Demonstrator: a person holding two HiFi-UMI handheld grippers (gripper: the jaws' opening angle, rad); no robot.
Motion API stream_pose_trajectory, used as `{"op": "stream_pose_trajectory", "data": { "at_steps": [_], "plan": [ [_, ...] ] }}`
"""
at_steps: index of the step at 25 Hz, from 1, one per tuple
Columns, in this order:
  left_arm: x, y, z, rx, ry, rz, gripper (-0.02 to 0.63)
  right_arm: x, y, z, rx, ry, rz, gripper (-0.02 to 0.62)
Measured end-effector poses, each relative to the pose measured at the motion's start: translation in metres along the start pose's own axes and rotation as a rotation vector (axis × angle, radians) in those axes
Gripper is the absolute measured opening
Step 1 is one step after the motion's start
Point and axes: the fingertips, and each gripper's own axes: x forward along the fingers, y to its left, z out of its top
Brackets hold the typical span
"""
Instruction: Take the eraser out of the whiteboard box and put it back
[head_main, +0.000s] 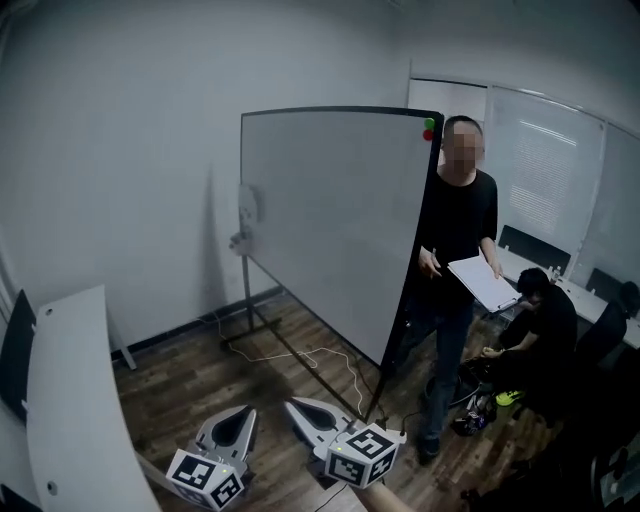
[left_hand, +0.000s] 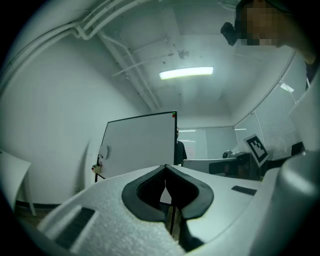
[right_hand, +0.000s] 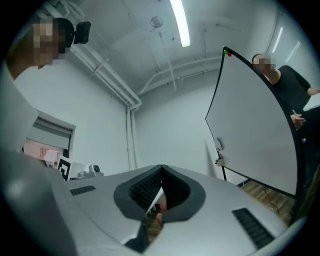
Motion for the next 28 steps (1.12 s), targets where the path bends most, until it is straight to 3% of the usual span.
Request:
{"op": "stream_pose_trajectory", "data": {
  "at_steps": [8,16,28],
  "plan": [
    [-0.002,0.002,-0.014,0.005,0.019,-0.013,0.005,-0.002,-0.006,-0.011,0.016,-0.006,-0.032,0.003],
    [0.014,0.057,-0.023,-0.018,0.030,0.033,0.005,0.051,-0.031,-0.026,0.027,0.020,-0.008,0.003],
    [0.127,0.133,-0.036,-0.022,0.042,0.096,0.005,0.133,-0.148,-0.017,0.049,0.036,0.035,0.003]
  ]
}}
